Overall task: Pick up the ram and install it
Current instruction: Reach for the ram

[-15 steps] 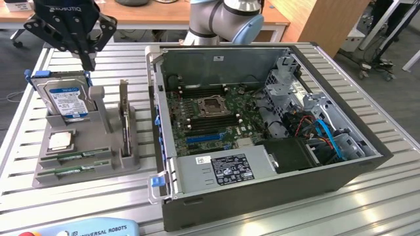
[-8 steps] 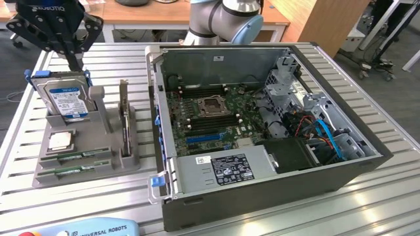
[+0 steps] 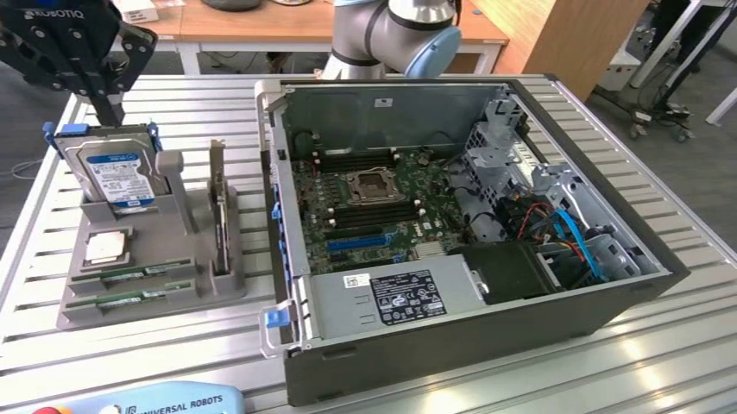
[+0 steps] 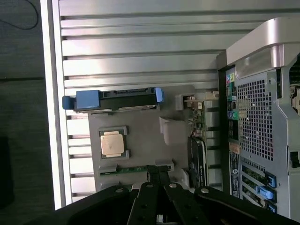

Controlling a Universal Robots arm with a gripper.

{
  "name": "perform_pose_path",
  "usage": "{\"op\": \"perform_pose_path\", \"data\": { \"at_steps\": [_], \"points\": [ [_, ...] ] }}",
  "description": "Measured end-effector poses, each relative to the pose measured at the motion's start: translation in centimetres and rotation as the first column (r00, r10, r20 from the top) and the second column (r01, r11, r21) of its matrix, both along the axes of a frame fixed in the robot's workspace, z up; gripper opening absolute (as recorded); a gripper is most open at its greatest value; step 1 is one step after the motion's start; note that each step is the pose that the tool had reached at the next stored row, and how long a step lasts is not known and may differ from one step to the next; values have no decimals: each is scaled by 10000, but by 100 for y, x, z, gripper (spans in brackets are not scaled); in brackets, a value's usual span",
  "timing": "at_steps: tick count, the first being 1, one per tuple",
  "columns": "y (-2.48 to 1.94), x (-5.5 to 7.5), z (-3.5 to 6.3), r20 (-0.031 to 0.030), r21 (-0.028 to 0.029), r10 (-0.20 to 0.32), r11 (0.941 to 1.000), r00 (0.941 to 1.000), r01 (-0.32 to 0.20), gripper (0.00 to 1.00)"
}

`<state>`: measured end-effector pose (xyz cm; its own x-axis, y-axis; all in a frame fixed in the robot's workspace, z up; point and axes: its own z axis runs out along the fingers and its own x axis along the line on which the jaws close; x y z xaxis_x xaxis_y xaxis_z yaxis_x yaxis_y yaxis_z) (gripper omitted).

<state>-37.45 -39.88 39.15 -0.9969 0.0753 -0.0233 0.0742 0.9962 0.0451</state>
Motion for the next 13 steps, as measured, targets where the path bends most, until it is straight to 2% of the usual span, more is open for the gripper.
{"op": "perform_pose_path", "data": {
  "at_steps": [7,13],
  "points": [
    [-1,-18,0,1,-1,-1,10000,10000,1,10],
    [-34,-17,0,0,-2,0,10000,10000,0,10]
  ]
}}
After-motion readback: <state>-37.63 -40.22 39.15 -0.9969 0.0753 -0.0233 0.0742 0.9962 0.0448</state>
